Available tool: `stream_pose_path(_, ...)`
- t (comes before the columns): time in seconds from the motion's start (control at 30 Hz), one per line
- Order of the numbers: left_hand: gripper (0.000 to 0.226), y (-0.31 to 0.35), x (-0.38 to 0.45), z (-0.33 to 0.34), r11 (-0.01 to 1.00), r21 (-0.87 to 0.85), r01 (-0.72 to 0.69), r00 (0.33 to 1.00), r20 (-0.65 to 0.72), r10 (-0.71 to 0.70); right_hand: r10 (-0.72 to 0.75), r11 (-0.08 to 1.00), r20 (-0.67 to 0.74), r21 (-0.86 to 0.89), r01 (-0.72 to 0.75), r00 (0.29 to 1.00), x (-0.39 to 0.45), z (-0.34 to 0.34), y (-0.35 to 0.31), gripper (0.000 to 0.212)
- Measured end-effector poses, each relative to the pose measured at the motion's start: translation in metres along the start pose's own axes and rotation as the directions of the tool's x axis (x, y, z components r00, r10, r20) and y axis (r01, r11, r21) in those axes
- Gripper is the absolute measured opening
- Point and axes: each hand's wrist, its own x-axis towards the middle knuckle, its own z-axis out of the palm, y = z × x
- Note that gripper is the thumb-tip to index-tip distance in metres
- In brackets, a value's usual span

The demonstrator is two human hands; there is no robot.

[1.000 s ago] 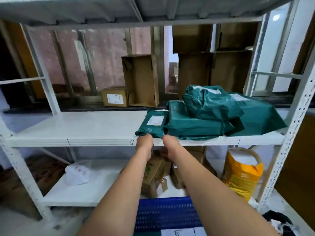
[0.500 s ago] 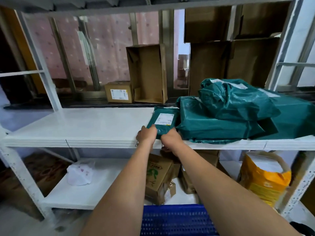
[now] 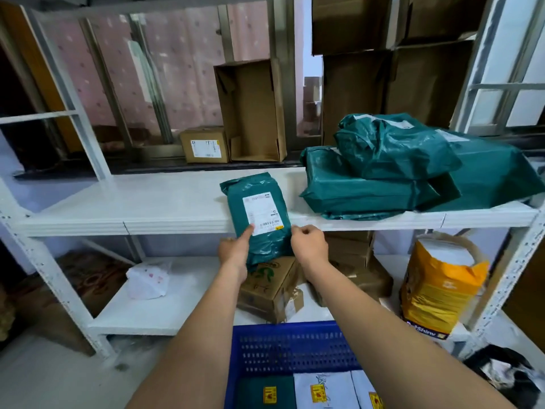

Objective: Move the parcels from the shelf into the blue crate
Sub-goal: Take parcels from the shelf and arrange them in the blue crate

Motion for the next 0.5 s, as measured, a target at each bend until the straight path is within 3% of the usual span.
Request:
stream_pose_path(0.1, 0.041, -0.024, -0.025, -0.019, 0.995, -0.048, 0.084, 0.968, 0.24, -0.07, 0.062, 0.996, 0.042, 0.056, -0.064, 0.997, -0.016, -0.006, 0.03, 0.023)
stream_pose_path(0.2, 0.042, -0.053, -0.041, -0.038, 0.975, 0.083, 0.205, 0.86, 0.461, -0.22, 0.129, 0.981, 0.13, 0.127, -0.145, 0.983, -0.028, -0.019, 0.056, 0.032)
stream_pose_path(0.37, 0.071, -0.132, -0.062, -0.061, 0.939, 0.269, 0.215, 0.755, 0.564, -0.334, 0.177, 0.959, 0.362, 0.146, -0.243, 0.915, -0.04, -0.051, 0.125, 0.052)
stream_pose_path(0.5, 0.076, -0.2, -0.074, -0.07, 0.891, 0.398, 0.217, 0.697, 0.577, -0.427, 0.215, 0.921, 0.41, 0.218, -0.324, 0.886, -0.044, -0.07, 0.174, 0.054)
